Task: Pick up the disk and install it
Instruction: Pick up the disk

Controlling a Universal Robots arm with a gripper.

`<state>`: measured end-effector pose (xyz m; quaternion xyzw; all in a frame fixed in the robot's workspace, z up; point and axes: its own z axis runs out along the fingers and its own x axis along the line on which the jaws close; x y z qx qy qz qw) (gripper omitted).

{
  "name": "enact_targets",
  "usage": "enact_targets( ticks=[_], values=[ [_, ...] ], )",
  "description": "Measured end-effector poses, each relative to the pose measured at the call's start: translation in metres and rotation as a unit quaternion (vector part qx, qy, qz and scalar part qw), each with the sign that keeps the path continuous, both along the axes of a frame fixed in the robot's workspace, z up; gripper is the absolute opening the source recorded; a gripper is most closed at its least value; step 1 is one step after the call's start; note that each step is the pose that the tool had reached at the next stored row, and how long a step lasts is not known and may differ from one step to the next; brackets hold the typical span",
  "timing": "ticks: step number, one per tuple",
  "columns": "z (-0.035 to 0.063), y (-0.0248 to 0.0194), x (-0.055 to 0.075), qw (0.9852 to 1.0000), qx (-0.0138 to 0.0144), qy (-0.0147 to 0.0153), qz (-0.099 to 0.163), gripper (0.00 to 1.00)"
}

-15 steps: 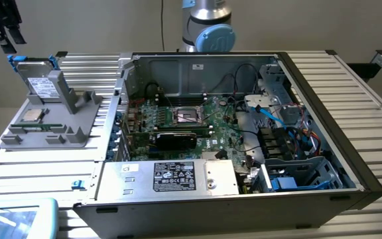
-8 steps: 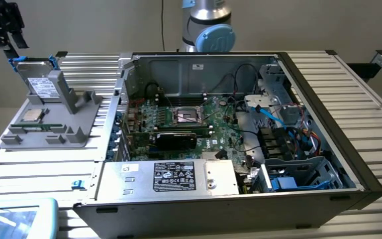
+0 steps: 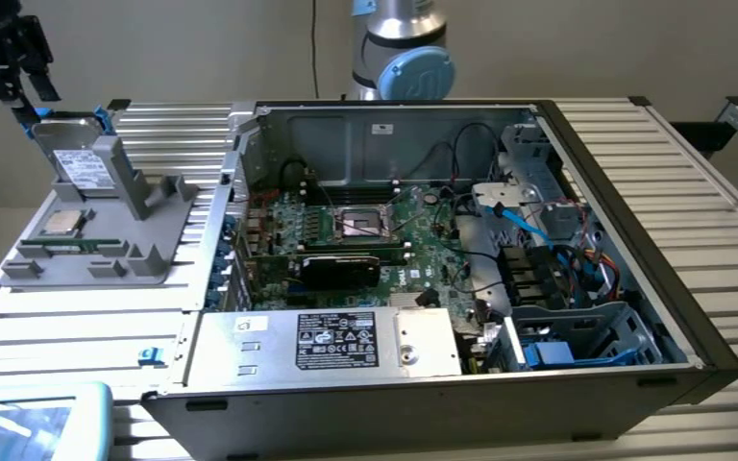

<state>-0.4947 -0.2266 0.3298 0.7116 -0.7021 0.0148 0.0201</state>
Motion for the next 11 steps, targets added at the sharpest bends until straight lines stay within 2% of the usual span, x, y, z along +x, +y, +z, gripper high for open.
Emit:
enact_targets(
  ticks=[11],
  values=[
    [-0.02,0.0,0.0,1.0,0.0,0.0009,0.0,0.65]
  ],
)
